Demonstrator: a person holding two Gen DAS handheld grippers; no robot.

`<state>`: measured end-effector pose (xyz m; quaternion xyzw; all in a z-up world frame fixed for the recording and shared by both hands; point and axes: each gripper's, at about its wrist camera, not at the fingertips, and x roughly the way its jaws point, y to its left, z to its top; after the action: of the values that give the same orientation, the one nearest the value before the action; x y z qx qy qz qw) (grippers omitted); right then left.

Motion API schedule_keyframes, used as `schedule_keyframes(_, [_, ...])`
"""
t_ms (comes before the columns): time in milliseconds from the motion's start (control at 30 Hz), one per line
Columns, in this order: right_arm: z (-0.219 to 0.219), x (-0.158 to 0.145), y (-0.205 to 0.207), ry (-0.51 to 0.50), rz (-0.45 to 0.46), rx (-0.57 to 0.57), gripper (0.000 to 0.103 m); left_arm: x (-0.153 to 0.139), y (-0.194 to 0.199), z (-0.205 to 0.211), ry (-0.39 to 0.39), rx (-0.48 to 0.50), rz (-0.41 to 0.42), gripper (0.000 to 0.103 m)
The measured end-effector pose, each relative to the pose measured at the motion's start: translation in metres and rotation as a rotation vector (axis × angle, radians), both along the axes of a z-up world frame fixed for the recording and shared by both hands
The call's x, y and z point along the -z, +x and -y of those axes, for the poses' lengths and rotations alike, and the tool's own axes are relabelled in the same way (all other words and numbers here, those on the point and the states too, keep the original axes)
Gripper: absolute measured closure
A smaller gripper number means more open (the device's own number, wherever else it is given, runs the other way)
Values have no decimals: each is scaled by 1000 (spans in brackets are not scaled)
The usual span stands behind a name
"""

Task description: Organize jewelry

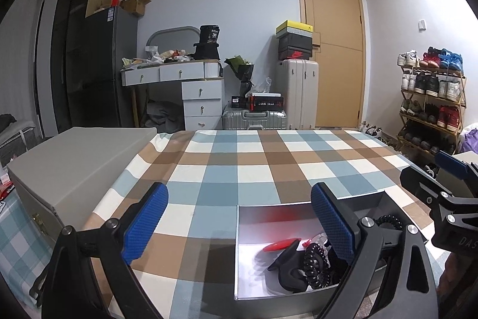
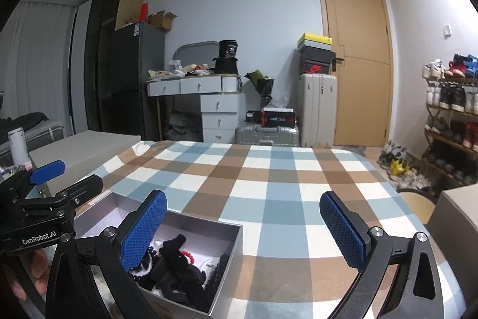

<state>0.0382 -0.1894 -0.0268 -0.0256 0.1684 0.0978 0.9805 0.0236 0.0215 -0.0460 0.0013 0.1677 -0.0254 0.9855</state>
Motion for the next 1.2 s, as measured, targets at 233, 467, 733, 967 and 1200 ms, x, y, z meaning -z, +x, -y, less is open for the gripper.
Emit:
schedule_keyframes(233, [-1,0,2,-1,-2,5,0,-1,-3,1,0,4,4,2])
schedule_keyframes(467, [0,0,2,-2,-4,6,0,-1,0,1,-5,4,-8,1])
schedule_keyframes(733, [0,0,2,-2,-4,6,0,-1,2,3,-3,9,-12,1])
schedule_keyframes(967, [0,1,3,-1,-4,8,0,-1,3,3,-4,13,-18,1])
schedule_keyframes(1200, [0,1,3,-2,-5,8,0,0,3,4,-2,15,-14,1])
